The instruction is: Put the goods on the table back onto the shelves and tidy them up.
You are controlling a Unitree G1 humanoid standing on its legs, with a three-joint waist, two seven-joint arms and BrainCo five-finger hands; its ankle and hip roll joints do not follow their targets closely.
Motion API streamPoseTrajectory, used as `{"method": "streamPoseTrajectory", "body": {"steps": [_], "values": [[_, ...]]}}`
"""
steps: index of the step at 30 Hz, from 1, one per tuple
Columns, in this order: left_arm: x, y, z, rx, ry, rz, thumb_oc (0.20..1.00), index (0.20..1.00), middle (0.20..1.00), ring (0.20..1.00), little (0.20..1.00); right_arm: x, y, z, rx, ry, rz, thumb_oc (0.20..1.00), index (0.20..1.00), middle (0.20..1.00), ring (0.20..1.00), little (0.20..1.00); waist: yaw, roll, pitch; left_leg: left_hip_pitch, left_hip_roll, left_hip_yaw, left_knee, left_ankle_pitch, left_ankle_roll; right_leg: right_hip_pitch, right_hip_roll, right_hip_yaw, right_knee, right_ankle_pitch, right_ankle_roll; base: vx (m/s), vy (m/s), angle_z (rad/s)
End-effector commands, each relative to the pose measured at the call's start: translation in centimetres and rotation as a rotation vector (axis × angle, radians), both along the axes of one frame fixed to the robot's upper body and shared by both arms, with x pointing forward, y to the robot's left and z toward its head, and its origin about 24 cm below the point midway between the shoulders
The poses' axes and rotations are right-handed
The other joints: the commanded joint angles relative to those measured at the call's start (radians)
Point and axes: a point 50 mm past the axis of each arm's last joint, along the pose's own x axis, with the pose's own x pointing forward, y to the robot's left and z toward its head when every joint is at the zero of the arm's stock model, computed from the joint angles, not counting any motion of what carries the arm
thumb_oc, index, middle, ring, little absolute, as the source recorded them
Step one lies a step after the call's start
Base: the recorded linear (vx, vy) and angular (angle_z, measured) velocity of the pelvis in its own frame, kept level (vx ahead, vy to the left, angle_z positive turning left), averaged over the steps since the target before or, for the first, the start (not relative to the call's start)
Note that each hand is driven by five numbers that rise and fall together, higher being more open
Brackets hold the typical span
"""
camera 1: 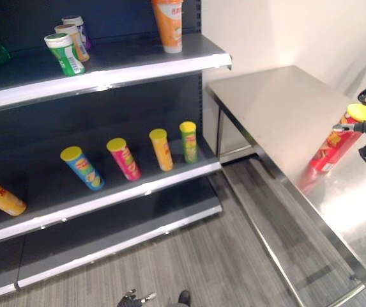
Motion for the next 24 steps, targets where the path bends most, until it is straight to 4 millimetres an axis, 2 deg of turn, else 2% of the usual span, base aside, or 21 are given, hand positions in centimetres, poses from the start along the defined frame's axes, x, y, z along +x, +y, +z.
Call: {"method": "streamPoseTrajectory", "body": {"steps": [1,10,11,13,14,24], "values": [[2.61,1.91,1.18,0.051,-0.06,-0.038,1.0,1.0,1.0,1.0,1.0,0.79,0.22,3.86,-0.046,-0.083,0.002,1.0,1.0,1.0,1.0,1.0,0.03,-0.032,0.002,0.029,0.053,0.073,0.011,-0.076,-0.065,0.068,0.005,-0.01,0.021,-0.158,0.011,0.0,0.0,0.0],[2.59,2.07,1.21,0.054,-0.058,-0.032,1.0,1.0,1.0,1.0,1.0,0.81,-0.48,3.37,-0.061,-0.038,-0.043,1.0,1.0,1.0,1.0,1.0,0.032,-0.032,0.002,0.027,0.054,0.069,0.011,-0.075,-0.067,0.068,0.004,-0.014,0.021,-0.157,0.011,0.0,0.001,0.0],[2.62,2.1,1.23,0.055,-0.059,-0.033,1.0,1.0,1.0,1.0,1.0,0.84,-0.43,3.37,-0.058,-0.036,-0.041,0.84,0.84,0.84,0.84,0.84,0.032,-0.032,0.002,0.026,0.054,0.069,0.011,-0.075,-0.067,0.067,0.004,-0.015,0.021,-0.156,0.011,0.0,0.0,0.0],[2.6,2.12,1.23,0.055,-0.059,-0.033,1.0,1.0,1.0,1.0,1.0,0.91,-0.32,3.21,-0.046,-0.032,-0.034,0.347,0.347,0.347,0.347,0.347,0.033,-0.031,0.002,0.026,0.053,0.069,0.011,-0.075,-0.067,0.068,0.003,-0.016,0.02,-0.156,0.012,0.0,0.0,0.0],[2.64,2.12,1.24,0.055,-0.06,-0.034,1.0,1.0,1.0,1.0,1.0,0.98,-0.19,3.14,-0.039,-0.032,-0.029,0.2,0.2,0.2,0.2,0.2,0.033,-0.032,0.002,0.026,0.053,0.069,0.011,-0.075,-0.067,0.068,0.003,-0.016,0.02,-0.156,0.011,0.0,0.0,0.0],[2.6,2.25,1.25,0.06,-0.056,-0.024,1.0,1.0,1.0,1.0,1.0,0.59,-0.06,3.39,-0.054,-0.068,-0.009,0.2,0.2,0.2,0.2,0.2,0.031,-0.032,-0.001,0.031,0.054,0.072,0.011,-0.077,-0.068,0.075,0.004,-0.019,0.02,-0.159,0.011,0.0,0.0,0.0]]}}
